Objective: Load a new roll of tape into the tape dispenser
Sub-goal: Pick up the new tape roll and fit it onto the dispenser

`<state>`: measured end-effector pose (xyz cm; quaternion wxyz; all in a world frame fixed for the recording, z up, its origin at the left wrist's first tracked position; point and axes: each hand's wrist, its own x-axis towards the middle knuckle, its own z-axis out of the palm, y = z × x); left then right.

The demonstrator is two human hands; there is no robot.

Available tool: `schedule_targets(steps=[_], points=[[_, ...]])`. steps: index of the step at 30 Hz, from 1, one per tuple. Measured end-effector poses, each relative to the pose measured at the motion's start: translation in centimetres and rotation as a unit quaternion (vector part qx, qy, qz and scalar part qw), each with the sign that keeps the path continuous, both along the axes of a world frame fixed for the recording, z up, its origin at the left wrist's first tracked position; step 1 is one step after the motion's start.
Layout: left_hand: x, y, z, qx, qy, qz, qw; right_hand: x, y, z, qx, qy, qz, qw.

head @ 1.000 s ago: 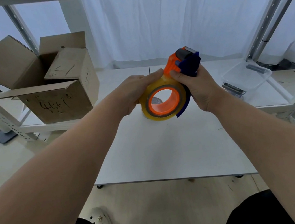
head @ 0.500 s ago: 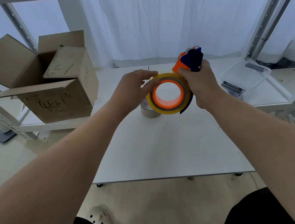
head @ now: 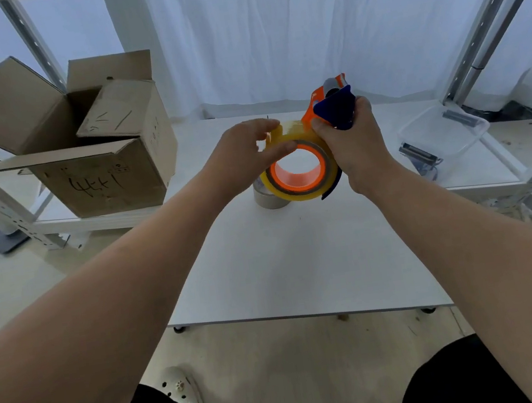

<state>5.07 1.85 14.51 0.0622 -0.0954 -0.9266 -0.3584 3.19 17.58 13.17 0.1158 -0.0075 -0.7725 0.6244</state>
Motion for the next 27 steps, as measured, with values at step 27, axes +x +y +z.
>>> schedule_targets(steps=[27], points=[[-1.0,0.0,-1.1,0.118,0.041,0.083,0.989,0.8,-0.2,-1.3,0.169,0.114,0.083,0.976]])
